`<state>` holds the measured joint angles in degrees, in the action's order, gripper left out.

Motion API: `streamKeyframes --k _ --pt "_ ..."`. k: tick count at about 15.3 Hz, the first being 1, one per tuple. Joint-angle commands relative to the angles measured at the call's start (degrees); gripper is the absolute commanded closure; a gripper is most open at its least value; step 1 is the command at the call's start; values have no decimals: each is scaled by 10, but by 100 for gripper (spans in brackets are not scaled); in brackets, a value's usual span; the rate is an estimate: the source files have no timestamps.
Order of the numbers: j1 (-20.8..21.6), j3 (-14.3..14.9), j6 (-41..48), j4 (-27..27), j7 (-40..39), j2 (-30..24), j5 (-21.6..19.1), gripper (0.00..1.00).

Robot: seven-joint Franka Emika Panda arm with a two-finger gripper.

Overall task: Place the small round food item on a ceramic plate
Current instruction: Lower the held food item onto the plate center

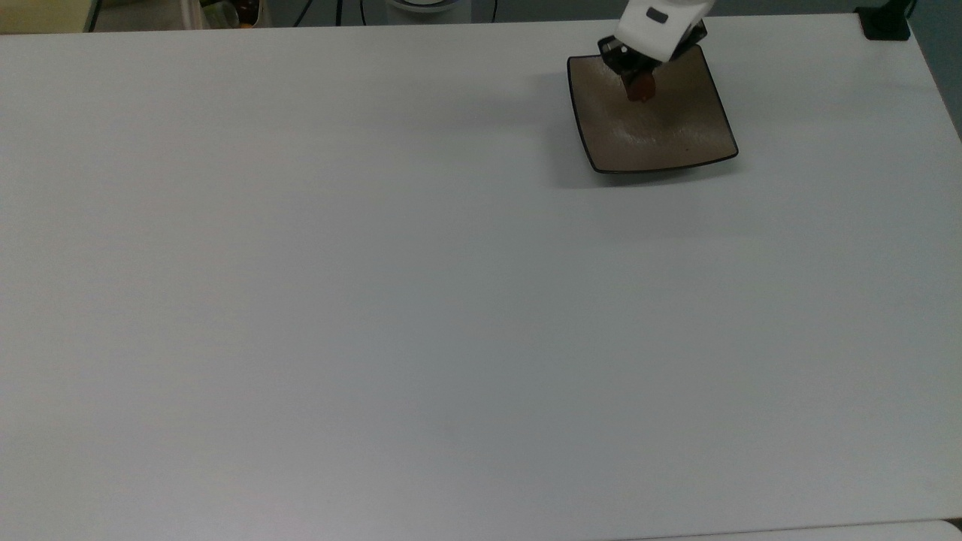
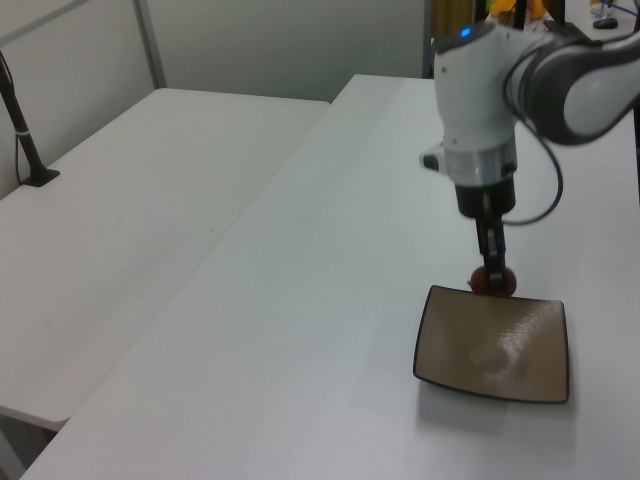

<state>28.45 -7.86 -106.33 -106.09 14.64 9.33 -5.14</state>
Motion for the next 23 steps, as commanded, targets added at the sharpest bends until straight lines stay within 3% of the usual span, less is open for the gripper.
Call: streamKeyframes --k 1,7,10,11,12,13,14,23 --pt "26 2 -48 -18 28 24 -8 82" --pt "38 2 -103 -26 47 64 -7 80" --pt "38 2 -105 -29 47 67 -7 75" --pt "38 3 -105 -29 47 67 -7 69" --pt "38 2 -105 -29 48 67 -7 50" --pt "38 2 -105 -29 48 67 -7 12" --pt "38 2 -104 -29 48 67 -7 0" --pt "31 3 -100 -22 48 55 -1 0"
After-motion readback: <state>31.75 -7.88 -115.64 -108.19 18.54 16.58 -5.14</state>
